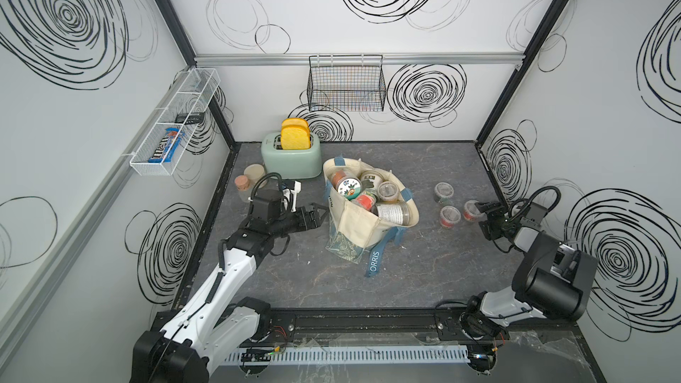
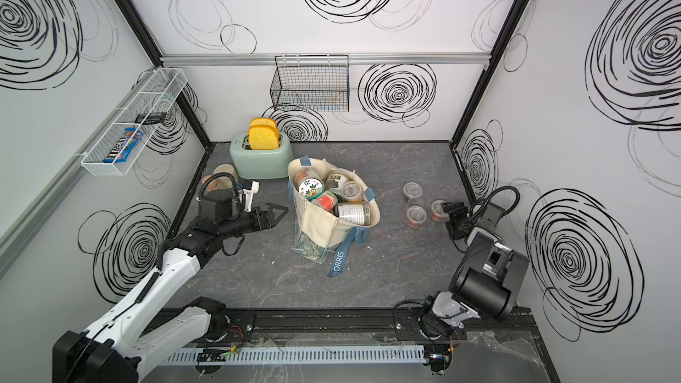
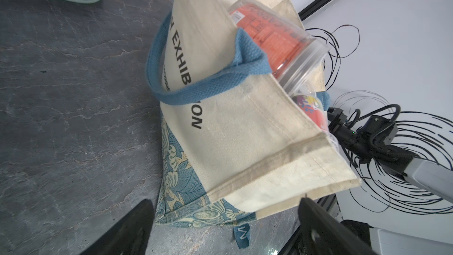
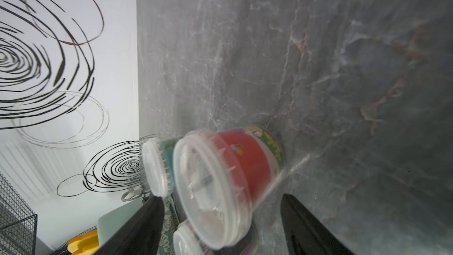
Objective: Take out the seed jars from the canvas bag
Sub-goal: Place the seed jar at the center of the board, then pick up the seed jar from the canvas bag.
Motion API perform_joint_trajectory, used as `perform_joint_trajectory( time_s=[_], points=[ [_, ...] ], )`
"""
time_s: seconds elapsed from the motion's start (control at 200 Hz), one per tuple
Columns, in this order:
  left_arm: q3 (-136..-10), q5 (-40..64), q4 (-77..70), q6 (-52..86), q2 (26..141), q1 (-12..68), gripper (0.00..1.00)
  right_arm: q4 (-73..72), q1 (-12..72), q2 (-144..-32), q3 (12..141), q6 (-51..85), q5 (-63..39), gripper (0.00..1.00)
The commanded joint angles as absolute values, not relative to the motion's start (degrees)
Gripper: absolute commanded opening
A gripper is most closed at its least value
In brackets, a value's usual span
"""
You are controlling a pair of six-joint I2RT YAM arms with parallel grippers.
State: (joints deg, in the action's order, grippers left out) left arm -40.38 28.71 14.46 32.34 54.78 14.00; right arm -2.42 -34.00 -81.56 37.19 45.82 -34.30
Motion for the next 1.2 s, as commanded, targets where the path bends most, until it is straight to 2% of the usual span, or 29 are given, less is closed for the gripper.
perform_joint_trajectory(
  time_s=[0.0, 0.105, 0.165, 0.255, 0.395, 0.505, 0.61, 0.73, 0.83, 1.061, 1.191],
  points=[
    [-45.02, 29.19, 18.82, 30.90, 52.08, 14.73, 1.00, 5.41, -33.41, -74.38, 41.63, 41.75, -34.32, 0.85],
    [-47.45, 29.50, 21.21, 30.79, 51.80, 14.79, 0.99, 8.07, -29.17, -68.39, 45.33, 40.43, -35.95, 0.89],
    [-49.17, 30.05, 21.77, 30.54, 53.18, 14.90, 1.00, 7.04, -23.45, -65.74, 46.88, 40.00, -35.94, 0.91],
    [-52.28, 28.92, 23.37, 28.70, 56.59, 14.96, 0.97, 5.39, -12.45, -64.07, 49.73, 39.57, -35.27, 0.92],
    [-55.97, 26.94, 23.33, 27.25, 62.29, 14.99, 0.97, 9.10, 6.36, -67.59, 58.39, 35.97, -29.62, 0.92],
    [-57.67, 27.18, 20.79, 27.79, 66.99, 14.79, 1.00, 12.15, 20.18, -71.85, 65.26, 32.46, -20.96, 0.94],
    [-59.09, 27.71, 18.64, 28.66, 71.08, 13.90, 0.94, 14.43, 29.54, -77.02, 70.96, 30.08, -14.45, 1.00],
    [-59.33, 28.22, 15.22, 30.76, 73.48, 13.45, 0.89, 16.82, 35.72, -83.65, 76.69, 28.19, -10.11, 0.97],
    [-59.33, 29.56, 13.10, 32.18, 75.14, 13.36, 0.81, 19.02, 39.65, -88.76, 80.68, 27.86, -6.57, 0.97],
    [-57.12, 30.14, 11.02, 33.05, 74.75, 13.53, 0.62, 24.41, 44.31, -97.32, 88.15, 28.73, -0.67, 0.97],
    [-55.19, 30.24, 10.36, 33.31, 73.57, 13.88, 0.56, 27.08, 45.63, -100.85, 91.10, 30.05, 2.43, 0.98]
  ],
)
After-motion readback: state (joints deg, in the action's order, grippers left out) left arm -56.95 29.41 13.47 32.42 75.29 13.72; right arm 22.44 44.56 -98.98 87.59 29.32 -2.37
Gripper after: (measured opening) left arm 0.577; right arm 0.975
